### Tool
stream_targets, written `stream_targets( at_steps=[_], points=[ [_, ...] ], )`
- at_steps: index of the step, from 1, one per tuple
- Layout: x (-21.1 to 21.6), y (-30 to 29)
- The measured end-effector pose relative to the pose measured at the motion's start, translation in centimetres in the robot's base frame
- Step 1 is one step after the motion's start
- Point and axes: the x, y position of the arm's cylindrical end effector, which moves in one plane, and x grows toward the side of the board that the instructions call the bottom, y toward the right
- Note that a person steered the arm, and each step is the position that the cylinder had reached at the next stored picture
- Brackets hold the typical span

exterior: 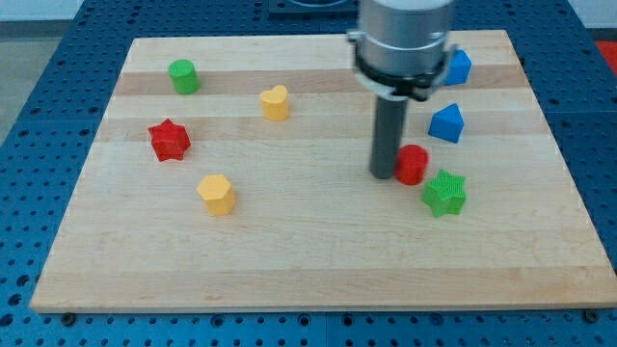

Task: Push the yellow hexagon towards the green star

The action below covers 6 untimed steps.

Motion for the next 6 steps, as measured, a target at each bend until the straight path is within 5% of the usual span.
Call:
stream_targets(
  at_steps=[2, 6],
  points=[
    [0.0, 4.6],
    [0.0, -19.8]
  ],
)
